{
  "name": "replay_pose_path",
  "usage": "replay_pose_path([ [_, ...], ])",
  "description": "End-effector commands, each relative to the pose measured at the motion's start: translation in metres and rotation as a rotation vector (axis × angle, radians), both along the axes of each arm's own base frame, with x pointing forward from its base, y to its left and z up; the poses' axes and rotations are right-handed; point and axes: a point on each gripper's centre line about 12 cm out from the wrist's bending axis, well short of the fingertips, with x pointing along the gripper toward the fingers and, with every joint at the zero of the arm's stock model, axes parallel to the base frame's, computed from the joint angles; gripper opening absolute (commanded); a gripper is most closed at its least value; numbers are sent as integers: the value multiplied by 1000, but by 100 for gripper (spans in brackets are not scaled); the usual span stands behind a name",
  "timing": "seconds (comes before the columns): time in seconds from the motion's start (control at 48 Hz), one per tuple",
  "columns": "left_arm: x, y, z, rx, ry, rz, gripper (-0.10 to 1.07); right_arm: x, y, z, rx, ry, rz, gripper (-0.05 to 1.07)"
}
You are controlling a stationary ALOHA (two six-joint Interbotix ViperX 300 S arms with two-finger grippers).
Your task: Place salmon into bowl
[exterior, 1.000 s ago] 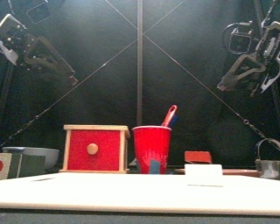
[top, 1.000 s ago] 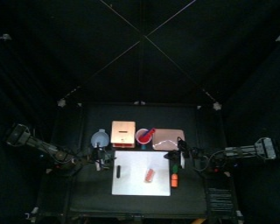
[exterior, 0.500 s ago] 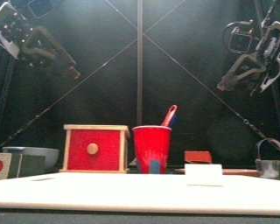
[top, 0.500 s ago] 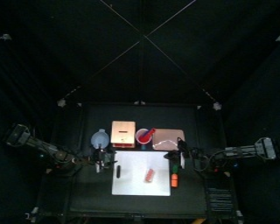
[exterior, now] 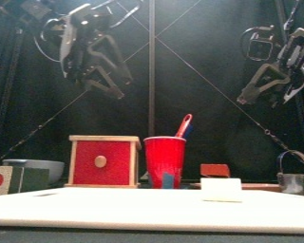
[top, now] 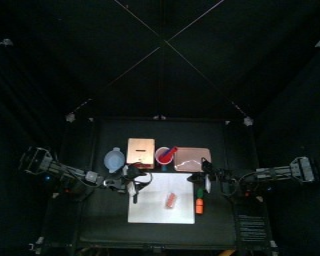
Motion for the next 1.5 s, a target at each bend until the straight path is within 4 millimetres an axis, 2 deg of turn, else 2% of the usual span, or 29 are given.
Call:
replay_pose_path([
  [0.0,20,-2,0,-94,2,65,87,0,0,1,-3,-6,-1,3],
  [0.188,46,-2,-17,-280,46,197,87,-4,-4,-5,-3,13,-16,3],
  [0.396,72,-9,-30,-315,84,199,87,-7,-5,-11,1,29,-24,3],
  [0.708,100,-25,-52,-410,175,203,87,-10,-5,-16,2,49,-21,3],
  [1.167,140,-41,-62,-407,385,181,87,-16,-4,-25,-12,75,-11,3],
  [1.312,143,-39,-57,-366,443,202,87,-17,-4,-27,-12,83,-12,3],
  [1.479,147,-37,-60,-374,439,209,87,-18,-4,-29,-11,89,-12,3],
])
